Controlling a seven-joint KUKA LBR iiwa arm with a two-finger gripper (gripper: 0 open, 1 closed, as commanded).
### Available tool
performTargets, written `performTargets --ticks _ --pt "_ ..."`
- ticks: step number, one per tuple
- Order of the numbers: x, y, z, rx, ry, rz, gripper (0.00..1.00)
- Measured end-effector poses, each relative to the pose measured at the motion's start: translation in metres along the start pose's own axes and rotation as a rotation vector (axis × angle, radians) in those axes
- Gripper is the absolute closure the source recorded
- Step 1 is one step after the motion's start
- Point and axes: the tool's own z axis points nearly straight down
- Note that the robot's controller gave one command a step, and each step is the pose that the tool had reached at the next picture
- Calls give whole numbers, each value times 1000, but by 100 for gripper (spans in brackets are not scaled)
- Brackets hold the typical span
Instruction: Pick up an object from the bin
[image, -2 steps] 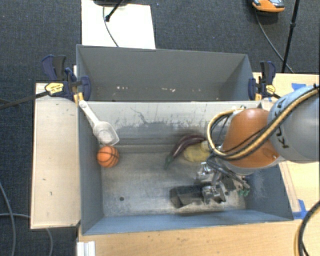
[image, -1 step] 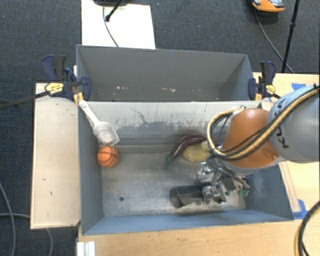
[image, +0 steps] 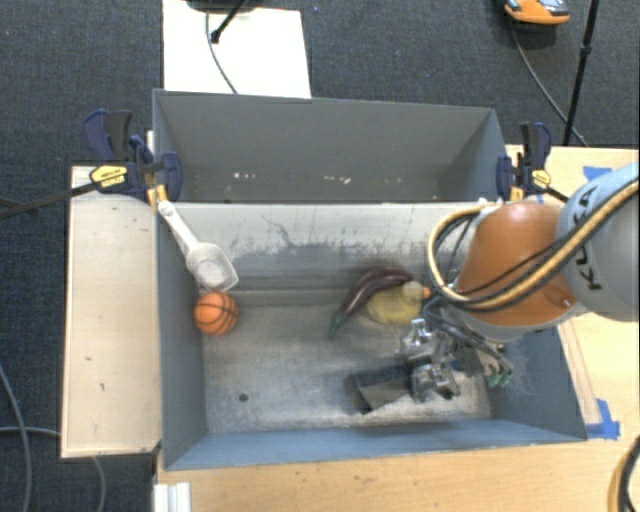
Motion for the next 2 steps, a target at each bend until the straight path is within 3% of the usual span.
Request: performTargets --ticks 1,2 --pt "-10 -5 -26 1 -11 17 100" --pt "5 8 -80 0 -4 -10 100"
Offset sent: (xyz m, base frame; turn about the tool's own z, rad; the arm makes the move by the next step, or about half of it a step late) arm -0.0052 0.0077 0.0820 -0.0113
